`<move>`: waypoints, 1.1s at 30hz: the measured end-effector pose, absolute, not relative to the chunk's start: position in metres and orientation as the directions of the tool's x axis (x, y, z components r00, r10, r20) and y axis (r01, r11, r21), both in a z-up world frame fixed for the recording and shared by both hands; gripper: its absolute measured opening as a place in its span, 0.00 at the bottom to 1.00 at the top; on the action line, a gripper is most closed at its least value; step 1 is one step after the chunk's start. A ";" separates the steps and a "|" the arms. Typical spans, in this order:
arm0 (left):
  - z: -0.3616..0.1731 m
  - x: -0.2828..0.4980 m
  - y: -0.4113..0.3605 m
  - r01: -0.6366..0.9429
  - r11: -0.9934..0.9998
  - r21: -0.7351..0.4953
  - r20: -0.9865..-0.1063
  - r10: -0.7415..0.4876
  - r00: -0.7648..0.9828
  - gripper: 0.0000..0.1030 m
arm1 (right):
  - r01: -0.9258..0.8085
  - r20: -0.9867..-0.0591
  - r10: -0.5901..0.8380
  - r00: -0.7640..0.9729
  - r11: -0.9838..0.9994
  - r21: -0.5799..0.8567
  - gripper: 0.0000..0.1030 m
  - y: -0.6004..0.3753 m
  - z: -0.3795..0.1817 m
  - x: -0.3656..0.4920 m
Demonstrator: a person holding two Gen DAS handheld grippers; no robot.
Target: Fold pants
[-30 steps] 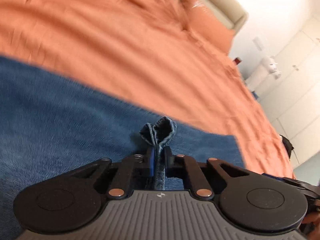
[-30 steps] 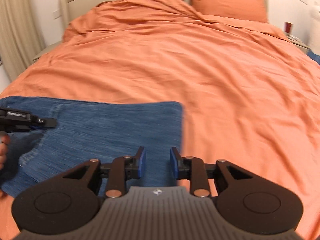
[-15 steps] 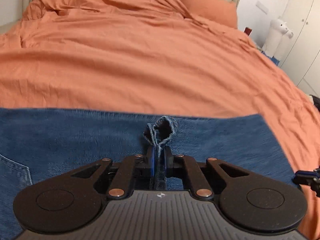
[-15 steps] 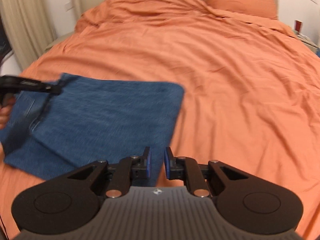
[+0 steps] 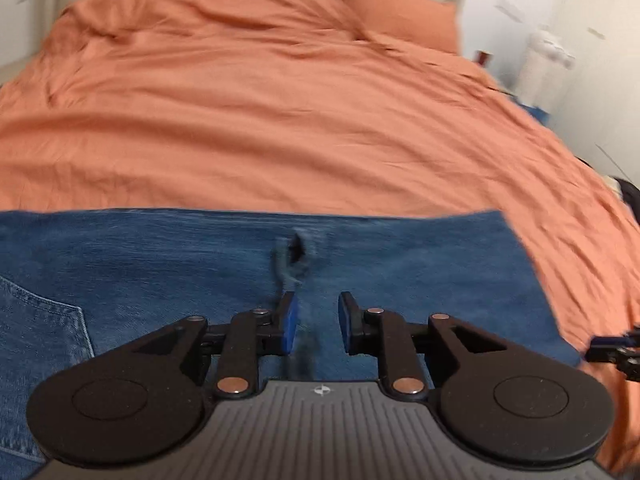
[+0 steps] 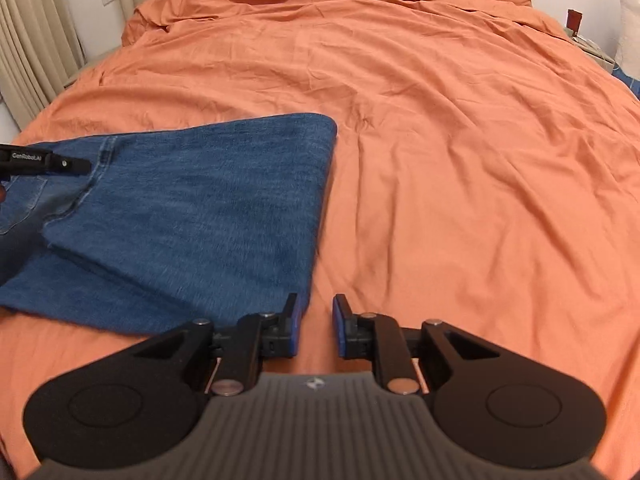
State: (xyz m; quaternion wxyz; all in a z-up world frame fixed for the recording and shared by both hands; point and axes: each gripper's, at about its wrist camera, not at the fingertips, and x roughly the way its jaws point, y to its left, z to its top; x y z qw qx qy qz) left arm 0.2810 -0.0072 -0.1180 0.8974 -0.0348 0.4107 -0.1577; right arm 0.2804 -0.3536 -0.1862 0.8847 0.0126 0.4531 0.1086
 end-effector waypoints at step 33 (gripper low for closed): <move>-0.136 0.251 -0.010 0.332 0.943 -0.036 -0.860 -0.199 0.470 0.18 | -0.440 -0.856 0.030 0.516 0.867 -0.235 0.00 -0.323 -0.198 0.247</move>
